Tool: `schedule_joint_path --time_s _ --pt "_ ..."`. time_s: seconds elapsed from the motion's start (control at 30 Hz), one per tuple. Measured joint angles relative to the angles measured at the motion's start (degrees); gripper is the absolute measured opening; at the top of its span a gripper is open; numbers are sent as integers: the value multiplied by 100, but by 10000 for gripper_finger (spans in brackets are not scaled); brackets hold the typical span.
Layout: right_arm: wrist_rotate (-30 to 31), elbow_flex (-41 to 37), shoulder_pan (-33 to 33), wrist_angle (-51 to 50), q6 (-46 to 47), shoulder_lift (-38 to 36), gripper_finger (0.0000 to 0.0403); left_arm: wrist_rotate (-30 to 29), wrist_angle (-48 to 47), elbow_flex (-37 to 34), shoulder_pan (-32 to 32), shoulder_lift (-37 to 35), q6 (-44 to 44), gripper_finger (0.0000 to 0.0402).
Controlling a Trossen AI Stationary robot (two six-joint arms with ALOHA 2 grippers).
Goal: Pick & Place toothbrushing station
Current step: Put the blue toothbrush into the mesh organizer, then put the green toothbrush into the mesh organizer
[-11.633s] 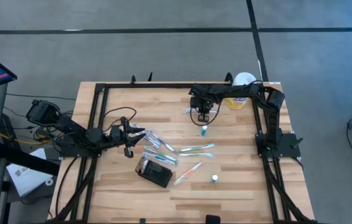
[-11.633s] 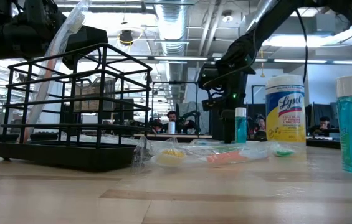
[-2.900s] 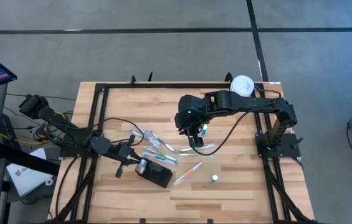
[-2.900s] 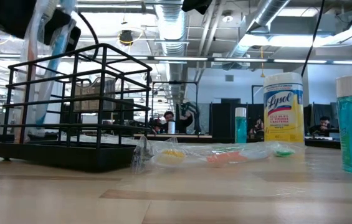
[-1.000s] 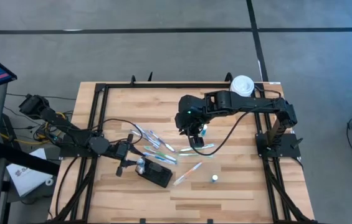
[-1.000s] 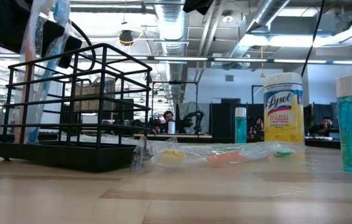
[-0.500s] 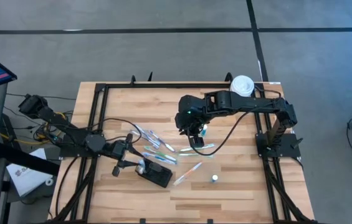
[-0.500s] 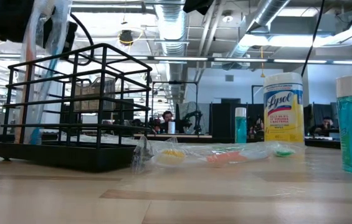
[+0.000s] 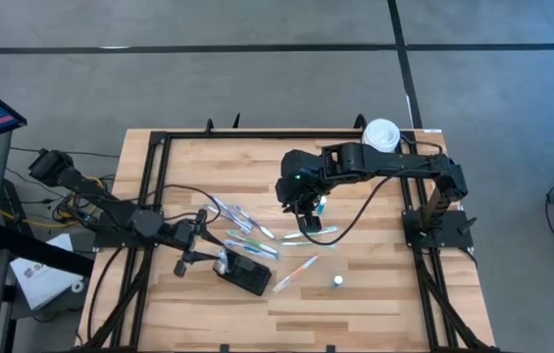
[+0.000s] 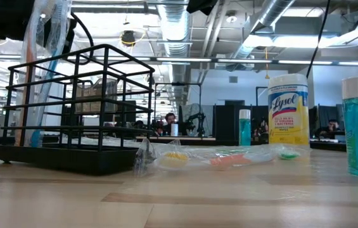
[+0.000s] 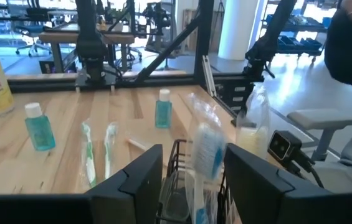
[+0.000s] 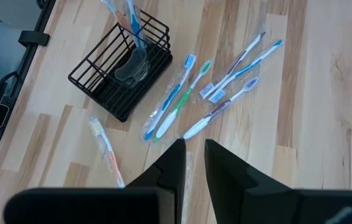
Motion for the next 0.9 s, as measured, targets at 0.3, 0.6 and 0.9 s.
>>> schedule_joint_path --time_s 0.3,0.6,0.9 --pt "0 0 -2 -110 44 0 51 0 -18 0 0 -311 32 163" --pt "-39 -167 0 -98 46 0 51 -7 -5 0 0 -767 153 163" --pt "-46 -979 0 -97 288 4 51 -42 73 0 0 -1218 304 163"
